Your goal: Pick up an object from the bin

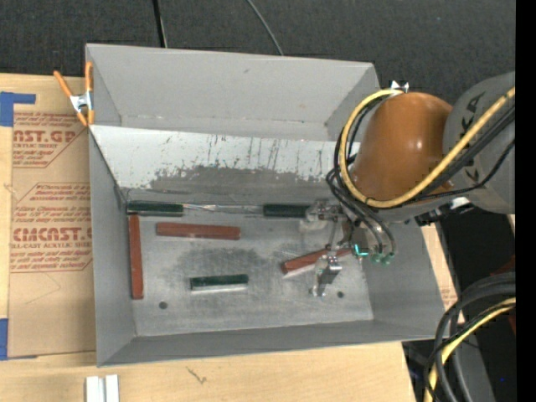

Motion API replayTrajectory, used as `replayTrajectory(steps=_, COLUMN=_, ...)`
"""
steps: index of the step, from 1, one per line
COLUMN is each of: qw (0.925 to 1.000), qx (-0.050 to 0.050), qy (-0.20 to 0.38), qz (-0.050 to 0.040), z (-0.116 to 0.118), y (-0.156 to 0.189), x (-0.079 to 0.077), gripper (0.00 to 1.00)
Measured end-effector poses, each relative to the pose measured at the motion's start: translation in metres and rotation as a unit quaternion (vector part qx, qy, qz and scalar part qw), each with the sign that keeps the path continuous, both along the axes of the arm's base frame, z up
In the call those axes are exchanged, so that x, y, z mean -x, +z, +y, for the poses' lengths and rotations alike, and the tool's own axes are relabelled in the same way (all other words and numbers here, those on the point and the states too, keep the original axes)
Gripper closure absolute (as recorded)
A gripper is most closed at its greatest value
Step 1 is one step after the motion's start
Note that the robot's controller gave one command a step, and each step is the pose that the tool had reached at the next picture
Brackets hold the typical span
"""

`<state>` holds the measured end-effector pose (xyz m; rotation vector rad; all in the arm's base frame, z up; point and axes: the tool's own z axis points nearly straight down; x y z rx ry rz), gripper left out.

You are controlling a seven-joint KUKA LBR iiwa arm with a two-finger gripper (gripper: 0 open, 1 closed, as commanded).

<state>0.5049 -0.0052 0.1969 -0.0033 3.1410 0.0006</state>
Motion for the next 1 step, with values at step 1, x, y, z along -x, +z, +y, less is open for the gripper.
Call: replayTrajectory(steps=1, qw=0.9985, qx=-0.001, qy=0.055, qz=-0.0075, z=-0.0284, y=-0.1148, x=-0.0682, gripper=1.00)
